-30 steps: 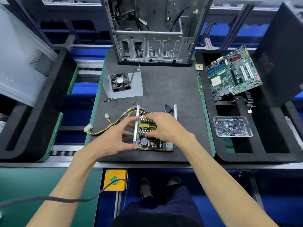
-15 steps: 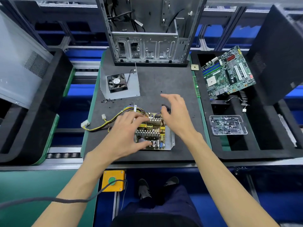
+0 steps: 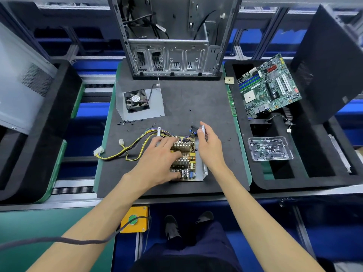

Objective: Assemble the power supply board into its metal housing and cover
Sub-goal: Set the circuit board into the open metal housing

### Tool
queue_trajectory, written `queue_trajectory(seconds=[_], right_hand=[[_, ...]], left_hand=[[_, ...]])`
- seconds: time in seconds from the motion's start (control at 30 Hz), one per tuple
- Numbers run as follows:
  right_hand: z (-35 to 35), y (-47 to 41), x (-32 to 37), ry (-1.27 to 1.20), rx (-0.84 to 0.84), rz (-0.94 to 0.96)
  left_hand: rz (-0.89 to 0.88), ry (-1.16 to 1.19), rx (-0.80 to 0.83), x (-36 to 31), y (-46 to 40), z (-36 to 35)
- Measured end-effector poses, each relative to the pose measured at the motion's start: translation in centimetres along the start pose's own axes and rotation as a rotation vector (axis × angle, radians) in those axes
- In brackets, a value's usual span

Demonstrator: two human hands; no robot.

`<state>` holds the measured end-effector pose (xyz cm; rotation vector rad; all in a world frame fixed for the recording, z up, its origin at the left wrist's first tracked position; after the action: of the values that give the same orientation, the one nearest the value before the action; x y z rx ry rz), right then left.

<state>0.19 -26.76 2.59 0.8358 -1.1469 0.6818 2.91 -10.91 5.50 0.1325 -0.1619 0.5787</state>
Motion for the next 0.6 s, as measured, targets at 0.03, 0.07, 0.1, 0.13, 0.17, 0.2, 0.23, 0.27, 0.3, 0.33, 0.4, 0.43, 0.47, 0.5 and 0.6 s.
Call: queue_trajectory(seconds=[0.03,0.07,0.1,0.13,0.17,0.2,0.23,0.27,0.3,0.33,0.4,0.43,0.47,0.5,0.6], right_hand=[[0.0,0.0,0.0,-0.001,0.001,-0.001],[0.0,0.0,0.0,-0.003,0.001,-0.001],[0.0,0.0,0.0,-0.005,0.002,0.000],[0.0,0.0,0.0,-0.006,0.003,0.001],[0.1,-0.1,0.0,-0.004,0.005,0.001],[0.1,-0.1,-0.1,-0.001,0.006,0.001],[0.1,-0.1,-0.1,0.004,0.007,0.002],[0.1,-0.2,-0.1,0.009,0.009,0.006],[0.1,-0.3,-0.1,0.012,0.009,0.010],[0.1,-0.3,-0.1,0.011,0.009,0.012],[0.1,-0.3,-0.1,0.006,0.007,0.013],[0.1,-0.3,-0.2,0.006,0.006,0.014],[0.1,-0.4,-0.2,0.007,0.005,0.015],[0.1,-0.4,-0.3,0.009,0.004,0.016],[-0.1,-0.5,-0.3,0.016,0.006,0.011]], left_hand=[[-0.005,-0.004,0.010,0.1,0.0,-0.2],[-0.009,-0.002,0.021,0.2,-0.1,-0.3],[-0.012,0.004,0.028,0.3,-0.2,-0.3],[-0.010,0.014,0.023,0.5,-0.3,-0.2],[-0.004,0.031,0.007,0.7,-0.4,0.0],[0.003,0.052,-0.008,1.0,-0.6,0.2],[0.011,0.072,-0.020,1.3,-0.7,0.4],[0.018,0.085,-0.028,1.5,-0.7,0.5],[0.023,0.092,-0.030,1.6,-0.7,0.6],[0.023,0.090,-0.027,1.6,-0.7,0.6],[0.015,0.084,-0.020,1.5,-0.6,0.7],[0.012,0.089,-0.020,1.4,-0.5,0.7],[0.010,0.098,-0.022,1.4,-0.5,0.7],[0.010,0.104,-0.024,1.3,-0.5,0.7],[0.018,0.107,-0.019,1.3,-0.5,0.6]])
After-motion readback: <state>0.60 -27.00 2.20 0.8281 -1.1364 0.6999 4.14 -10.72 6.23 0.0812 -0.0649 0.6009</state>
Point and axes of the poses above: each hand's wrist, its own y-axis away from the middle knuckle, its own z-axis out of the back of the hand, x = y × z, the point moved 6 cm from there along -y, towards the middle knuckle, and after that the axes turned 15 degrees about -y, right-handed, at the moved point
